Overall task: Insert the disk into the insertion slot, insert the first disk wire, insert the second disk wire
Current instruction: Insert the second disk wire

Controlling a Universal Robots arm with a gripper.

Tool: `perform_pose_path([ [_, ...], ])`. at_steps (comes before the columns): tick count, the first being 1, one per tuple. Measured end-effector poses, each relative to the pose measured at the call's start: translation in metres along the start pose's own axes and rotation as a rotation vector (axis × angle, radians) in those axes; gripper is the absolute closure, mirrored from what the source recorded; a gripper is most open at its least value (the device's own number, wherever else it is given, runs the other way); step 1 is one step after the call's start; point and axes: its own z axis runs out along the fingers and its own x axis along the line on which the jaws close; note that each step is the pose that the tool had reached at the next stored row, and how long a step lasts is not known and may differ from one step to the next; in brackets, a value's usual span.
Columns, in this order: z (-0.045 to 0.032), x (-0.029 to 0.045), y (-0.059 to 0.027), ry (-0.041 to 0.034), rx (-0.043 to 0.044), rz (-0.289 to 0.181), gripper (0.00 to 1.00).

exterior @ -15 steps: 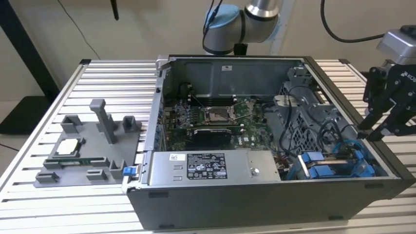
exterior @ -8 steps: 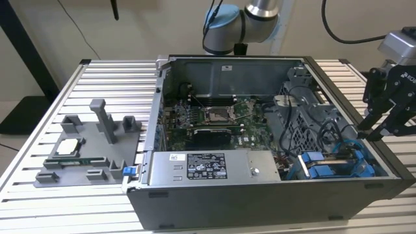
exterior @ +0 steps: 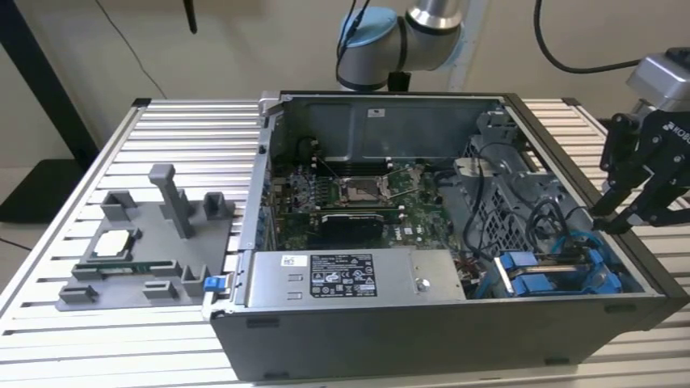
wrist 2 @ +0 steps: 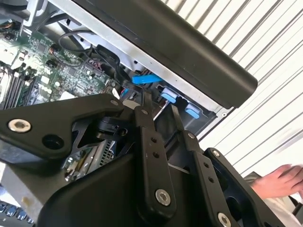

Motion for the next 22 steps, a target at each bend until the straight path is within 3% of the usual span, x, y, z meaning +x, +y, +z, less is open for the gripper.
perform_pose_path([
  [7, 0.0017, 0.0001, -0.0015, -0.0178, 0.0005, -0.002, 0.0],
  [14, 0.0052, 0.0007, -0.0044, -0.0276, -0.0017, -0.002, 0.0],
  [22, 0.007, 0.006, -0.0045, -0.0403, -0.0143, 0.001, 0.0],
])
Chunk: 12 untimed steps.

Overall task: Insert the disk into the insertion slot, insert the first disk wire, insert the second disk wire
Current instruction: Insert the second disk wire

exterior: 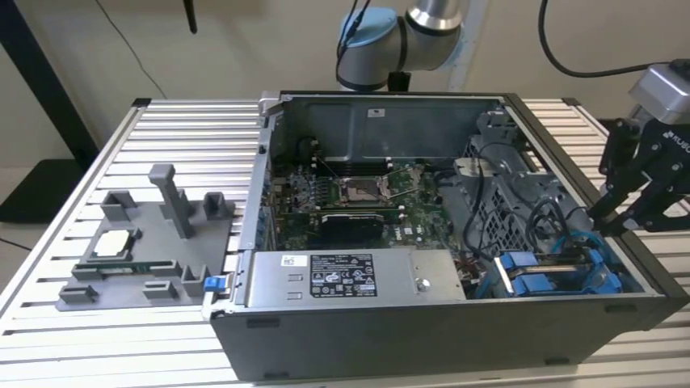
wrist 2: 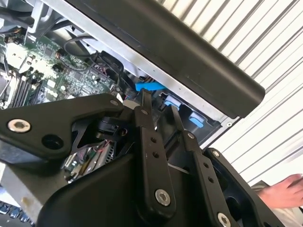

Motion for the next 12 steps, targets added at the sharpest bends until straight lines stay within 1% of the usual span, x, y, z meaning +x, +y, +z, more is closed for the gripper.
perform_pose_path([
  [2, -0.0001, 0.0017, 0.0, -0.0021, -0.0022, 0.0, 0.0],
  [5, -0.0002, 0.0023, 0.0001, -0.0026, -0.0063, 0.001, 0.0],
  [9, -0.0002, 0.0024, 0.0001, -0.0027, -0.0072, 0.001, 0.0],
  [10, -0.0001, 0.0024, 0.0001, -0.0028, -0.0073, 0.001, 1.0],
  [12, -0.0001, 0.0024, 0.0, -0.0027, -0.0074, 0.001, 1.0],
])
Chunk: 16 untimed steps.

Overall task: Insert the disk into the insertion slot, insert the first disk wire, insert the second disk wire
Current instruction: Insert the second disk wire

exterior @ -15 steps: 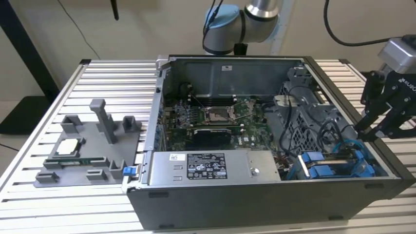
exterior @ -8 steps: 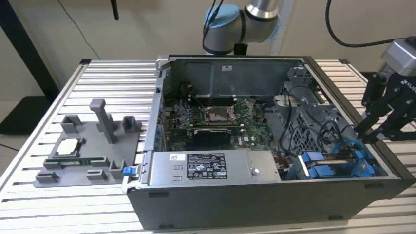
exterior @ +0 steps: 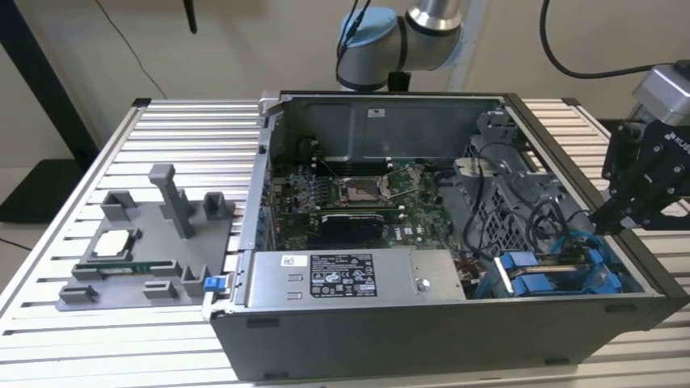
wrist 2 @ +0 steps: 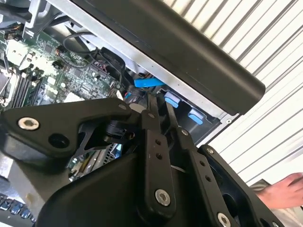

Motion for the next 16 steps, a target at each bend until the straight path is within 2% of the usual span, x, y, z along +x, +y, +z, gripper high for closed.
perform_pose_path([
  [6, 0.0, 0.0, 0.0, 0.0, -0.0004, 0.0, 1.0],
  [10, -0.0001, 0.0, -0.0001, -0.0104, -0.0002, -0.001, 1.0],
  [16, -0.0011, 0.0, 0.0005, -0.0126, 0.0, 0.0, 1.0],
])
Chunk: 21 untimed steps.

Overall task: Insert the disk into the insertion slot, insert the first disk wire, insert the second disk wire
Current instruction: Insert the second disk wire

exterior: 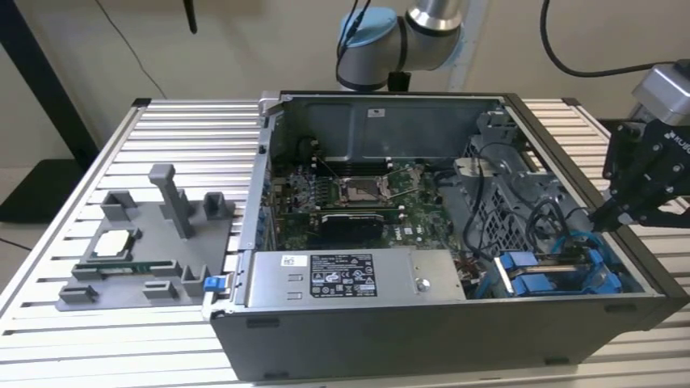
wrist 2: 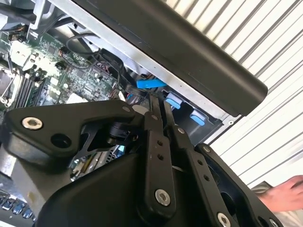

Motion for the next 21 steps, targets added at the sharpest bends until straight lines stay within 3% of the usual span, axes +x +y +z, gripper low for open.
perform_pose_path([
  [7, -0.0086, -0.0013, 0.0103, -0.0012, 0.0007, 0.006, 1.0],
  [15, -0.0157, -0.0027, 0.0285, -0.0025, 0.0014, 0.013, 1.0],
  [21, -0.0166, -0.0033, 0.0459, -0.0032, 0.0018, 0.016, 1.0],
])
